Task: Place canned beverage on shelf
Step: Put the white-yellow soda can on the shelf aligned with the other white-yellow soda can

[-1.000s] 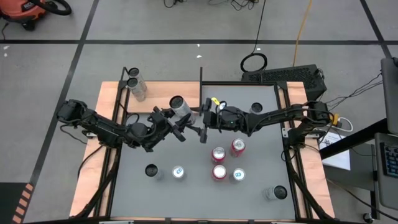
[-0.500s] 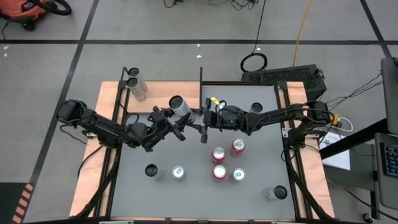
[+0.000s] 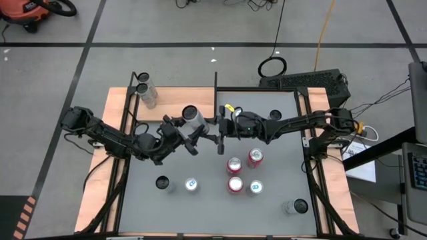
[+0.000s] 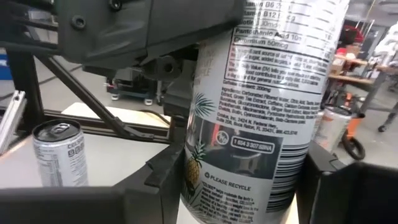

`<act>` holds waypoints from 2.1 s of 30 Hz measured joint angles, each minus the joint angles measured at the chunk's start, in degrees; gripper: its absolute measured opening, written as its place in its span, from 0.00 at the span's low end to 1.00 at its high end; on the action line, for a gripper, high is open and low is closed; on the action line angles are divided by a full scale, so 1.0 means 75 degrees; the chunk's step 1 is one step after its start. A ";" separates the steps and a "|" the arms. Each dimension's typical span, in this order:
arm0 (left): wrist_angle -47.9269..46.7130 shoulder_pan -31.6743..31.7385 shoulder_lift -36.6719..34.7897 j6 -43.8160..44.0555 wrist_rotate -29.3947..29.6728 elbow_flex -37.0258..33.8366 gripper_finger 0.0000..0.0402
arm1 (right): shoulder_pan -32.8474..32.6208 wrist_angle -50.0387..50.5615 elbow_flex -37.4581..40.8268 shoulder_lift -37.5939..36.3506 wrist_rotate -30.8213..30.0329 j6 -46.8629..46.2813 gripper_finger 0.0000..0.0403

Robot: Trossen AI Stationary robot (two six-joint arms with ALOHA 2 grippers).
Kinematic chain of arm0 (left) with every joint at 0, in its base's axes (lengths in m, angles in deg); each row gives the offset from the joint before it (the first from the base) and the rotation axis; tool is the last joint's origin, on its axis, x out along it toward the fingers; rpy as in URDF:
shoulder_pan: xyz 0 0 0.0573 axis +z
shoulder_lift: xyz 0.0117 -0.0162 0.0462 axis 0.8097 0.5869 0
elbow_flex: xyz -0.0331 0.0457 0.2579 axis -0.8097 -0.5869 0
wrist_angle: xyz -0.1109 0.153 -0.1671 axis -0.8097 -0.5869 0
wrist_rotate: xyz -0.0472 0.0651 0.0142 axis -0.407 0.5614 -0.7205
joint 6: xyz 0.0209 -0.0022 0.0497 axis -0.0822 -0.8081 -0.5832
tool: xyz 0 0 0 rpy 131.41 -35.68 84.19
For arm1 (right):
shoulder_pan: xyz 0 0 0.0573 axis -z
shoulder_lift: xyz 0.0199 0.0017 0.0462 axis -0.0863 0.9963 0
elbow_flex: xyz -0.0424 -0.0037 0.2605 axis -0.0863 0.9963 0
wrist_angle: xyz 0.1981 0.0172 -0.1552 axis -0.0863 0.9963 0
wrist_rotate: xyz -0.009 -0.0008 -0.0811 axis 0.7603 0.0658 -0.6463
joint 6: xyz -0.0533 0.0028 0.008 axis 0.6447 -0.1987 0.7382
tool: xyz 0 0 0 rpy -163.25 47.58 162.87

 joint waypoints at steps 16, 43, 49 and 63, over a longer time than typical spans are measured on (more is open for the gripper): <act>0.0341 -0.0119 -0.0053 -0.0609 0.0164 0.0003 0.80 | 0.0020 0.0438 0.0000 -0.0003 0.0539 0.0050 0.41; 0.0321 -0.0793 -0.0301 -0.1039 0.0936 0.0003 0.71 | 0.0038 0.0438 -0.0020 -0.0017 0.0503 0.0023 0.41; 0.0321 -0.0793 -0.0301 -0.1133 0.0869 0.0000 0.69 | 0.0038 0.0463 -0.0020 -0.0020 0.0493 0.0049 0.41; 0.0240 -0.1043 -0.0301 -0.1454 0.1914 -0.0012 0.64 | 0.0029 0.1036 -0.0017 -0.0029 0.0329 -0.0239 0.66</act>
